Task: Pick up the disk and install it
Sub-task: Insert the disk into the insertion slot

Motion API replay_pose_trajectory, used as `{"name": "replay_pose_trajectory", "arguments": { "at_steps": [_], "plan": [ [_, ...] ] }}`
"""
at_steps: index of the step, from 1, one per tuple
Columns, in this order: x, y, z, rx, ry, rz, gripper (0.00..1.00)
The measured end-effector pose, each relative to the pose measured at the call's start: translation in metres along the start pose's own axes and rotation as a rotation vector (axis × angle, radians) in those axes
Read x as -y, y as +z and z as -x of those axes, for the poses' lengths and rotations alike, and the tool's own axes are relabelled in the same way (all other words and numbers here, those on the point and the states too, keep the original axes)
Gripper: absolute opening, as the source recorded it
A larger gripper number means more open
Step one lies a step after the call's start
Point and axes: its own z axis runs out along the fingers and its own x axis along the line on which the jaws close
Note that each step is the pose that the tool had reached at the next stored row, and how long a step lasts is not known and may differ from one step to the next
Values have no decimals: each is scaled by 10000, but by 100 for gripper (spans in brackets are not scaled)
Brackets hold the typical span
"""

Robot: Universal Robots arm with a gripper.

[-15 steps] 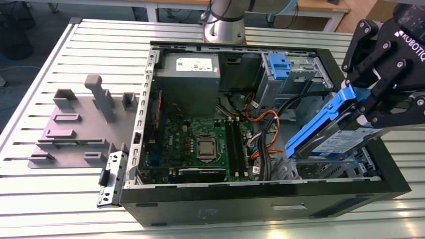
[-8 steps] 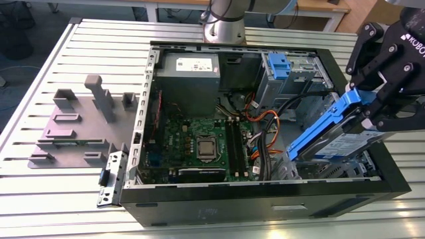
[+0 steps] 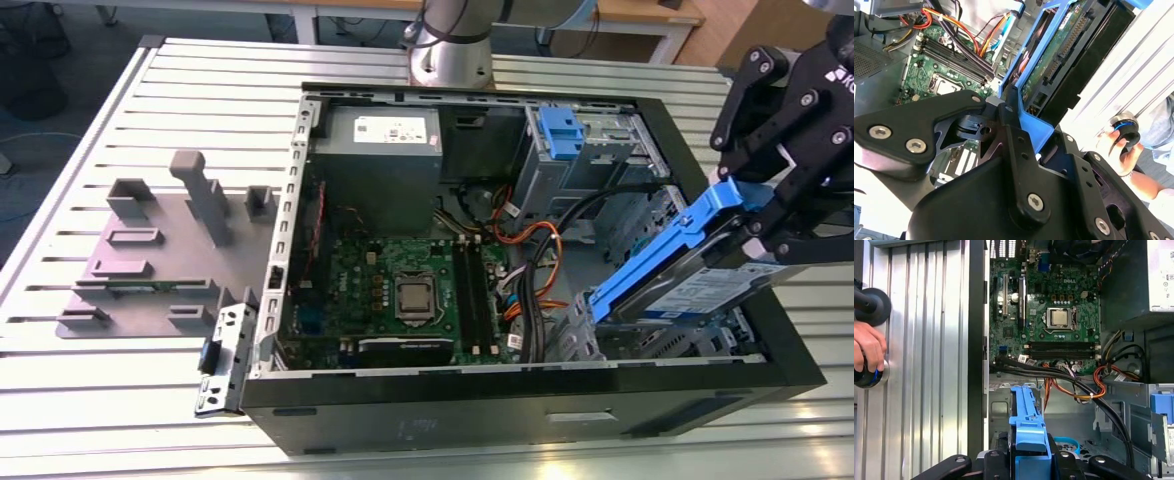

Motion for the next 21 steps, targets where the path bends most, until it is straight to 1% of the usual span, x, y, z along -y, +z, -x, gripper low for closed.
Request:
{"name": "replay_pose_trajectory", "arguments": {
  "at_steps": [5, 14, 21],
  "plan": [
    [1, 2, 14, 1, -75, 3, 37],
    [2, 11, 74, -16, -445, 17, 37],
    [32, 26, 133, -20, -475, 19, 37]
  ]
}}
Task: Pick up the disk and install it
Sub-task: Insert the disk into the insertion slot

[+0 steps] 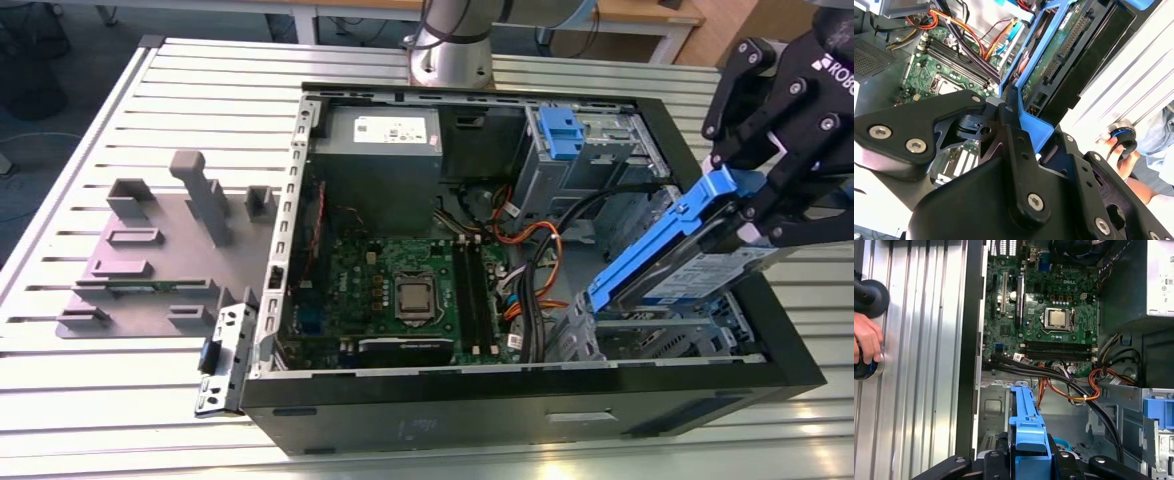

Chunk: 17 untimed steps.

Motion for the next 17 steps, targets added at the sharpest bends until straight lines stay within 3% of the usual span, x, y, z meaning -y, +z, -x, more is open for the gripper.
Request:
{"name": "replay_pose_trajectory", "arguments": {
  "at_steps": [6, 17],
  "plan": [
    [60, 8, 0, -7, -22, 17, 37],
    [77, 66, -3, -5, -21, 25, 37]
  ]
}}
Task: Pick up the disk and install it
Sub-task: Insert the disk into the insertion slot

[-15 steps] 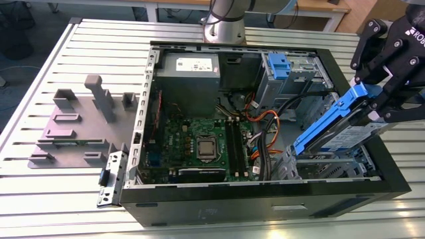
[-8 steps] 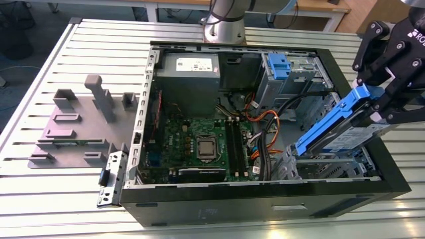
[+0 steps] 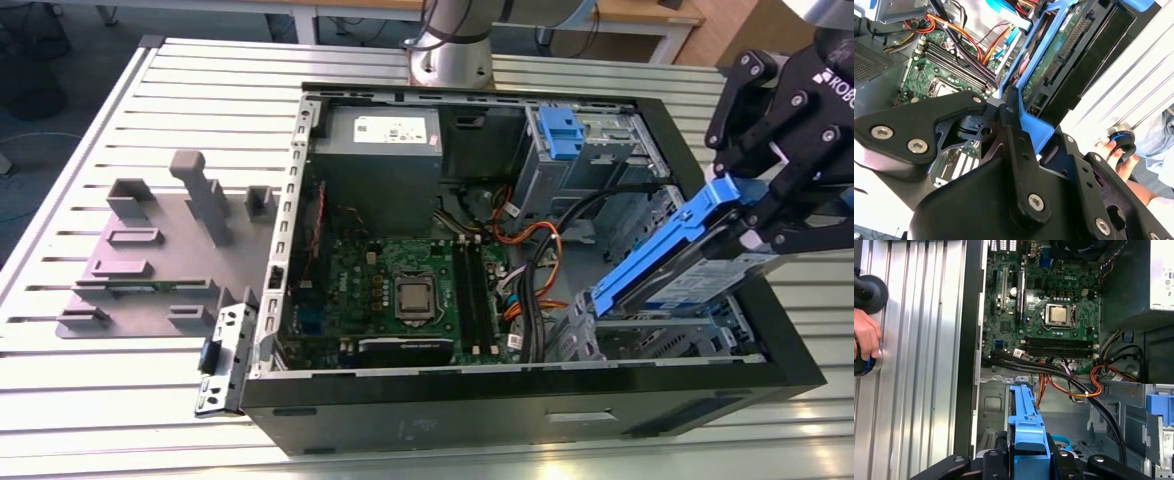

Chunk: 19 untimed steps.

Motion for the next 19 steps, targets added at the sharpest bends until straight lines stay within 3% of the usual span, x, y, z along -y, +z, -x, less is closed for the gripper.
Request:
{"name": "replay_pose_trajectory", "arguments": {
  "at_steps": [15, 19],
  "plan": [
    [8, 104, -5, 16, -1, 1, 37],
    [8, 101, -4, 0, 0, 1, 37]
  ]
}}
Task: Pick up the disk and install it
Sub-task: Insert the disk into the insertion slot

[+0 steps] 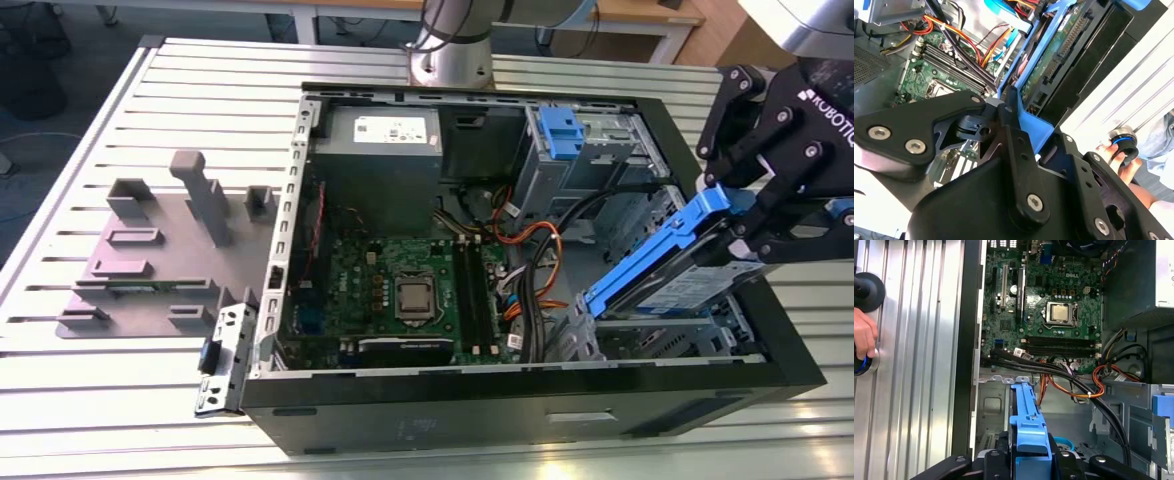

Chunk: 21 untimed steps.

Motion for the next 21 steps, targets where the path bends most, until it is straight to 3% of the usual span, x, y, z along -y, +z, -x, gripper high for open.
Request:
{"name": "replay_pose_trajectory", "arguments": {
  "at_steps": [9, 12, 13, 18, 21],
  "plan": [
    [1, 0, 0, 0, 0, -1, 37],
    [2, 0, 0, 0, 0, 0, 44],
    [2, 0, 0, 0, 0, 0, 50],
    [2, 0, 0, 1, 0, 0, 50],
    [-4, -45, 2, -1, -1, -6, 50]
  ]
}}
